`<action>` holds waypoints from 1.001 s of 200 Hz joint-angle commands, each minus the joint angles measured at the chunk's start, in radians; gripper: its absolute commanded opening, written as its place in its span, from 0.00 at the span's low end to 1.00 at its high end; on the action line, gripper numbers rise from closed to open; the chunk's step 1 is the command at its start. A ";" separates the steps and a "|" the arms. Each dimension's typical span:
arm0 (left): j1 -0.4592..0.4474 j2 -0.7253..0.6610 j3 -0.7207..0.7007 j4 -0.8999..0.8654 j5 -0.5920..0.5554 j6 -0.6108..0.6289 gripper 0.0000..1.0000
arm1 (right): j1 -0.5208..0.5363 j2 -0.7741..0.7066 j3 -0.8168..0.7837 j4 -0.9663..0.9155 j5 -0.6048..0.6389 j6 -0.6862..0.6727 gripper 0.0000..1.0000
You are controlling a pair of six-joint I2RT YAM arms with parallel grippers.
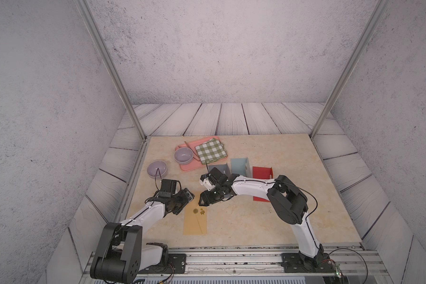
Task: Open the envelope
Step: Pick up the envelope from the center of the board.
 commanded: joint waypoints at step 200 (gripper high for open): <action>-0.039 -0.144 -0.161 -0.269 0.003 -0.075 0.75 | 0.013 -0.272 -0.420 0.220 0.064 0.259 0.61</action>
